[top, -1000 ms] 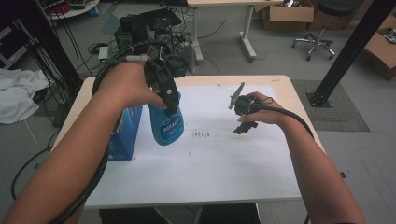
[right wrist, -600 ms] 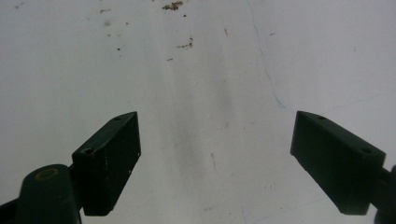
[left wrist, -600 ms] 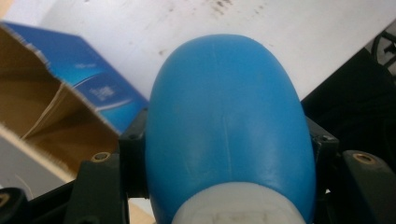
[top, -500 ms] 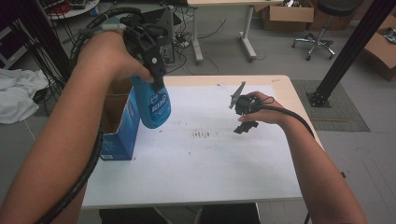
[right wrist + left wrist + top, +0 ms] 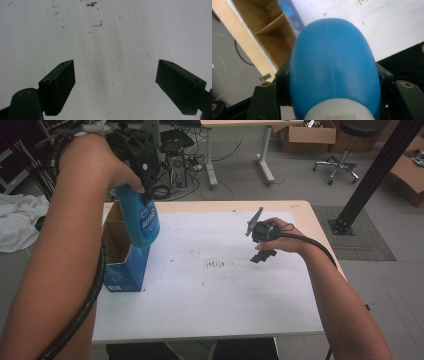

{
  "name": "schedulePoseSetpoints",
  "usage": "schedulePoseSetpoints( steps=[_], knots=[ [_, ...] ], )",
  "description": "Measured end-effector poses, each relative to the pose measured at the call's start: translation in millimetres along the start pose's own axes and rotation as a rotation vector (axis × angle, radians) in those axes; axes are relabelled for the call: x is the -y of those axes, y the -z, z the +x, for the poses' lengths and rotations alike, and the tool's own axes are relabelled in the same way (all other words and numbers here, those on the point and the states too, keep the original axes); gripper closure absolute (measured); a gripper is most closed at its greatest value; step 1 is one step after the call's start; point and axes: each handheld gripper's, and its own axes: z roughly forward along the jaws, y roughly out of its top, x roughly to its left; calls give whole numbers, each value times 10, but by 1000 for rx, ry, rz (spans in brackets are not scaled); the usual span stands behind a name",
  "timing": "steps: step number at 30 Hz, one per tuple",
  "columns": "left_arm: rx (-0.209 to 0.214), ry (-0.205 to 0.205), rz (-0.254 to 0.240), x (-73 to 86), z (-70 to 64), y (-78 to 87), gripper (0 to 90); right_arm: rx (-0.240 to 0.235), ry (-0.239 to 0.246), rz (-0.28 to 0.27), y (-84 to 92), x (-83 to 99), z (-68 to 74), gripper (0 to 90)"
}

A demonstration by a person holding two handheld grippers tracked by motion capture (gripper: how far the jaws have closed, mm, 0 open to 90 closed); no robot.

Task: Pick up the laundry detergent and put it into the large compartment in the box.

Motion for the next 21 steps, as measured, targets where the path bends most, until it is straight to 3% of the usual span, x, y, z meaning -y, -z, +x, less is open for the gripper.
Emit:
schedulePoseSetpoints(
  steps=[3,4,5,6,7,11,13,15,21],
  knots=[
    [19,63,-19,70,180,67,377,0,4,1,-11,-3,-6,161],
    [19,63,-19,70,180,67,377,-1,5,1,-15,-7,-4,161],
    [23,104,-25,108,270,94,377,-1,7,1,-20,-13,-4,161],
    [23,104,-25,108,270,94,377,-2,9,-1,-25,-19,-3,161],
    [18,148,-30,144,354,112,378,-3,9,-2,-30,-24,0,161],
    [5,222,-24,209,514,116,377,-5,12,-2,-46,-38,0,161],
    [1,234,-19,225,552,113,377,-6,11,0,-52,-40,-2,161],
    [-4,289,-16,275,662,87,378,-8,10,1,-55,-43,-4,161],
    [-6,354,-6,345,811,11,377,-6,11,-4,-53,-43,-12,161]
  ],
)
